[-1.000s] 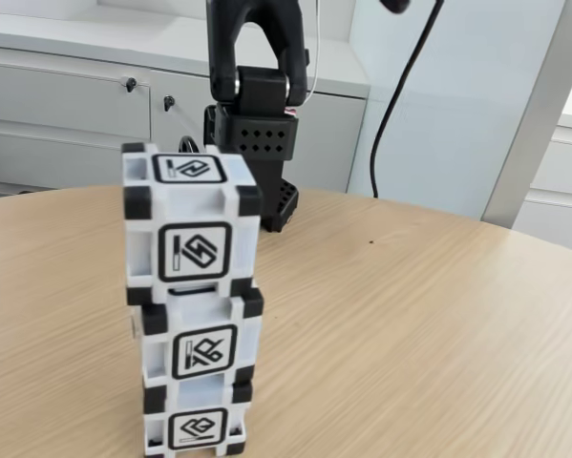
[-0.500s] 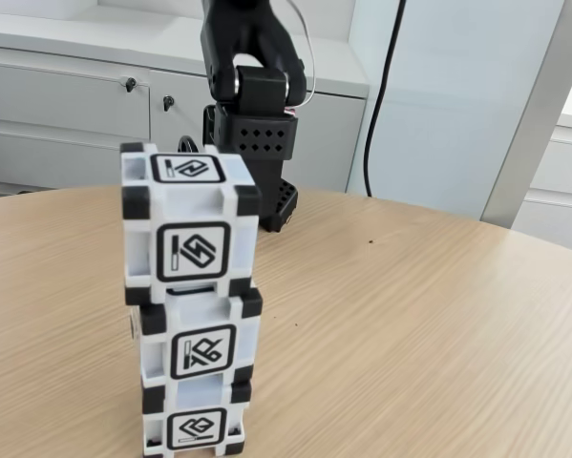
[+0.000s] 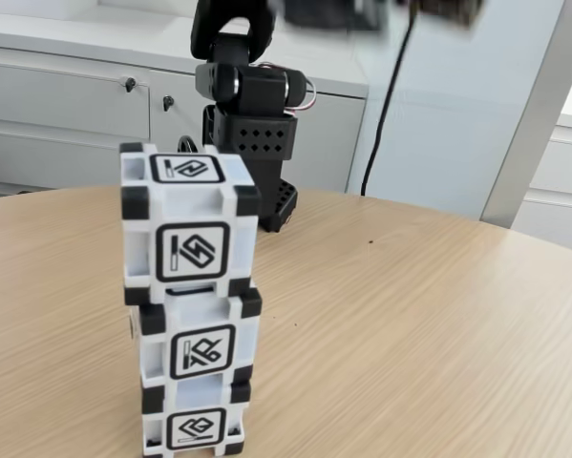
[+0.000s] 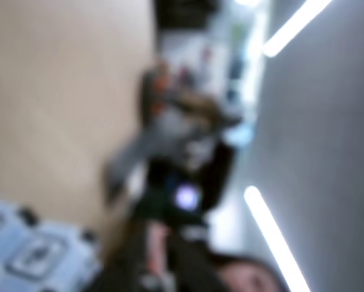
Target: Stack cubes from left to right.
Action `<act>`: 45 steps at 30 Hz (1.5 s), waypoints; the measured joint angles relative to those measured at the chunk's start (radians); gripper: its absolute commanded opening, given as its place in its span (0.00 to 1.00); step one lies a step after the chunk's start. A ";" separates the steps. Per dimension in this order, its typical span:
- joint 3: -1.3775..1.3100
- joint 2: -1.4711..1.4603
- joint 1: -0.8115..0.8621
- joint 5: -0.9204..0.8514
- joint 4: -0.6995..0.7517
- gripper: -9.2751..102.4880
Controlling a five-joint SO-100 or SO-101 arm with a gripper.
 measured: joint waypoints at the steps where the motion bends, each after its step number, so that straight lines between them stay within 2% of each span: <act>1: 0.054 0.000 -0.002 -0.012 -0.040 0.08; 5: 0.212 0.000 -0.002 -0.041 -0.120 0.08; 11: 0.350 0.000 -0.002 -0.049 -0.124 0.08; 15: 0.390 0.000 0.000 -0.067 -0.052 0.08; 20: 0.390 0.000 0.003 -0.072 0.110 0.08; 27: 0.390 0.000 0.003 0.006 0.318 0.08; 45: 0.390 0.000 0.003 -0.025 0.342 0.08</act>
